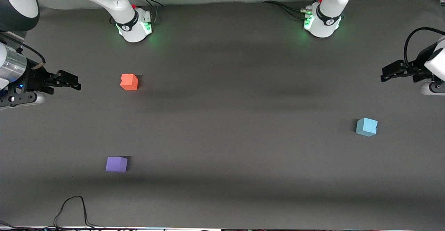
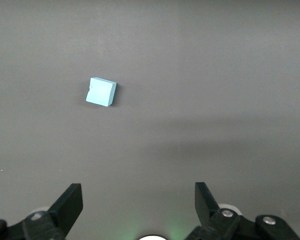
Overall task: Place blue block between orange and purple blocks
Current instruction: 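Move the left gripper toward the light blue block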
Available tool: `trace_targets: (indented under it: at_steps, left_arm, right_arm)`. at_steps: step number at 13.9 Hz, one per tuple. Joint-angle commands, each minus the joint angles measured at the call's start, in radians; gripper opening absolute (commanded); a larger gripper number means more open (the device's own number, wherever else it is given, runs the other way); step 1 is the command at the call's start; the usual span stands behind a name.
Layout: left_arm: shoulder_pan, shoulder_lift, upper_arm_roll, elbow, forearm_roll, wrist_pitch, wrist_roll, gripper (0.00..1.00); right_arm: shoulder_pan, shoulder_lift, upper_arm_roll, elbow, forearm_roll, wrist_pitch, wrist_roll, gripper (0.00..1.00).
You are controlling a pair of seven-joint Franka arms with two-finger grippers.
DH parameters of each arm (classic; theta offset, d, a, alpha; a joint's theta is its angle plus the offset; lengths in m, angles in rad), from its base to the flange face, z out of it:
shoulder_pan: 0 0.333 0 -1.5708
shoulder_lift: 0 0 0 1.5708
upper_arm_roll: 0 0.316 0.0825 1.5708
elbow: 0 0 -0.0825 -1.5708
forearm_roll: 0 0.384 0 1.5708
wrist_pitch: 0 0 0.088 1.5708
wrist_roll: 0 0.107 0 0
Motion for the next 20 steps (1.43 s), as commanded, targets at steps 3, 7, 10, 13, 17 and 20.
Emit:
trace_targets:
  at_steps: [3, 7, 10, 13, 17, 20]
  left_arm:
    - [-0.008, -0.001, 0.011, 0.01, -0.012, -0.022, -0.004, 1.0]
    - [0.006, -0.015, 0.027, -0.028, 0.018, -0.01, 0.092, 1.0]
    - [0.116, -0.045, 0.058, -0.071, 0.032, 0.018, 0.307, 1.0]
    - [0.199, -0.084, 0.058, -0.156, 0.047, 0.113, 0.429, 1.0]
    - [0.166, -0.092, 0.051, -0.222, 0.055, 0.201, 0.467, 1.0]
    - [0.162, -0.082, 0.051, -0.283, 0.054, 0.291, 0.531, 1.0]
  right_arm:
    - [0.008, 0.005, -0.008, 0.024, -0.01, -0.02, -0.018, 1.0]
    - [0.01, -0.004, -0.008, 0.036, -0.008, -0.055, -0.016, 1.0]
    - [0.008, 0.005, -0.009, 0.038, -0.007, -0.06, -0.016, 1.0]
    - [0.01, 0.02, -0.009, 0.054, -0.005, -0.05, -0.015, 1.0]
    - [0.016, 0.035, -0.006, 0.065, -0.005, -0.05, -0.015, 1.0]
    - [0.01, 0.032, -0.017, 0.074, -0.007, -0.057, -0.012, 1.0]
